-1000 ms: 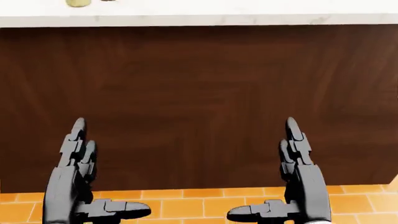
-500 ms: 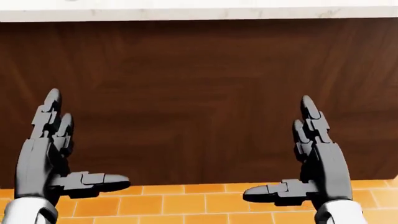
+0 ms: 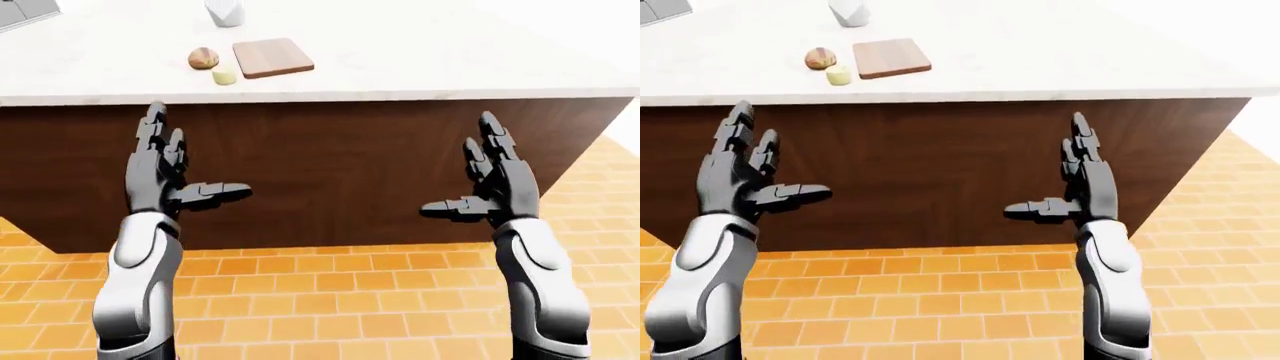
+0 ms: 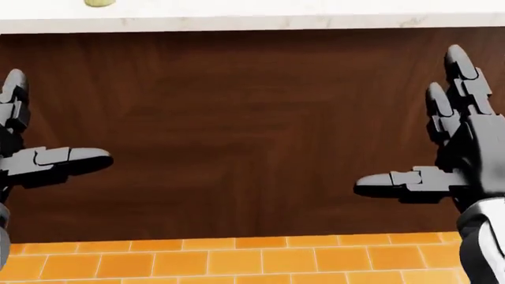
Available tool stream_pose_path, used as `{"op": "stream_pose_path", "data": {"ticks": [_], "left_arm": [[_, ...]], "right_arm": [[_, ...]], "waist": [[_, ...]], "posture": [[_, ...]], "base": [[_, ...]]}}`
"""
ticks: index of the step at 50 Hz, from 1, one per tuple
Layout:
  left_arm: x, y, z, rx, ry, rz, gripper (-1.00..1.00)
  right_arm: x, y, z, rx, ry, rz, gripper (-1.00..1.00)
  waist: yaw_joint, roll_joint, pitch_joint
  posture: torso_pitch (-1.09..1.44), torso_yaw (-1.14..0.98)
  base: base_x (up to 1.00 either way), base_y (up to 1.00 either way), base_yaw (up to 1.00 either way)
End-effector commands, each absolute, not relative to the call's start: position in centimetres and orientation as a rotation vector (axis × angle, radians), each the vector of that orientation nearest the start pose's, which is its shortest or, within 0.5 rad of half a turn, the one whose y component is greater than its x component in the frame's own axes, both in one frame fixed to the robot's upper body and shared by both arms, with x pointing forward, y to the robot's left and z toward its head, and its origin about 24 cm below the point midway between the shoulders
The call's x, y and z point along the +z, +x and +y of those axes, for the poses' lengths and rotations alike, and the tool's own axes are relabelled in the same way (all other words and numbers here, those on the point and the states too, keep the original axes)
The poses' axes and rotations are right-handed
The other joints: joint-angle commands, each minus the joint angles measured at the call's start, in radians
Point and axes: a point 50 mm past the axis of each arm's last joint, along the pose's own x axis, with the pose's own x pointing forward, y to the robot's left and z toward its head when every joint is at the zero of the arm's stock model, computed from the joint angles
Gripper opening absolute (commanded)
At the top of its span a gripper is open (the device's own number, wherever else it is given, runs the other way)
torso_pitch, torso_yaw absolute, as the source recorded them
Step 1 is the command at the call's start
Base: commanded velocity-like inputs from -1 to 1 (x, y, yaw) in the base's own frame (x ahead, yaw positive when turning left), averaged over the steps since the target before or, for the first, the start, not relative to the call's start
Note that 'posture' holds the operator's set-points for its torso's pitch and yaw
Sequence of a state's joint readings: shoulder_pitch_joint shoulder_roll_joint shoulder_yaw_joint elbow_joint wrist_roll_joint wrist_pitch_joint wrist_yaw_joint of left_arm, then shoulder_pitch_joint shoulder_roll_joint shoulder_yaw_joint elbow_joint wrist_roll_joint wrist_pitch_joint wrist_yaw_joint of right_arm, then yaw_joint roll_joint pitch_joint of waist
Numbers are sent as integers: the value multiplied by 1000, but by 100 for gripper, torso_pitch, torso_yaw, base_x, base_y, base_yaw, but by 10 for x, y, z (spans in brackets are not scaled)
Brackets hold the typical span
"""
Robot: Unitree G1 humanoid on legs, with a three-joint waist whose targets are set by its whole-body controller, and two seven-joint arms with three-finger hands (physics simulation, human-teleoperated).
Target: Place the bread and cheese on the cutting board.
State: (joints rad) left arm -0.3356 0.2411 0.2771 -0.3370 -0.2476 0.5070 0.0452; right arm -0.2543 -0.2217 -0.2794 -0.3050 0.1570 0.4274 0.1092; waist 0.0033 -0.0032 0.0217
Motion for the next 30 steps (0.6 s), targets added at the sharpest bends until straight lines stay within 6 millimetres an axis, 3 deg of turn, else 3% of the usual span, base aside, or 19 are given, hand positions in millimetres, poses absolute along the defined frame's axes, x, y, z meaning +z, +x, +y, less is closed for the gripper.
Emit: {"op": "stream_pose_path", "data": {"ticks": [1,13,29,30], "left_arm": [[196,284,218,128,-20,-292,100],[244,271,221,126,-4,-512,100],[271,267,230,159,44,-593,100],[273,266,231,160,45,-596,100]], "right_arm": [[173,278,-220,-53,-47,-249,100],[220,279,-222,-32,-140,-395,100],[255,276,-223,-13,-192,-474,100],[258,276,-223,-15,-193,-480,100]], "waist": [[0,0,-18],[-1,-2,-12],[1,0,-8],[-1,5,-28]], "posture": [[0,0],[0,0],[0,0],[0,0]], "base": [[0,0,0],[0,0,0],[0,0,0],[7,0,0]]}}
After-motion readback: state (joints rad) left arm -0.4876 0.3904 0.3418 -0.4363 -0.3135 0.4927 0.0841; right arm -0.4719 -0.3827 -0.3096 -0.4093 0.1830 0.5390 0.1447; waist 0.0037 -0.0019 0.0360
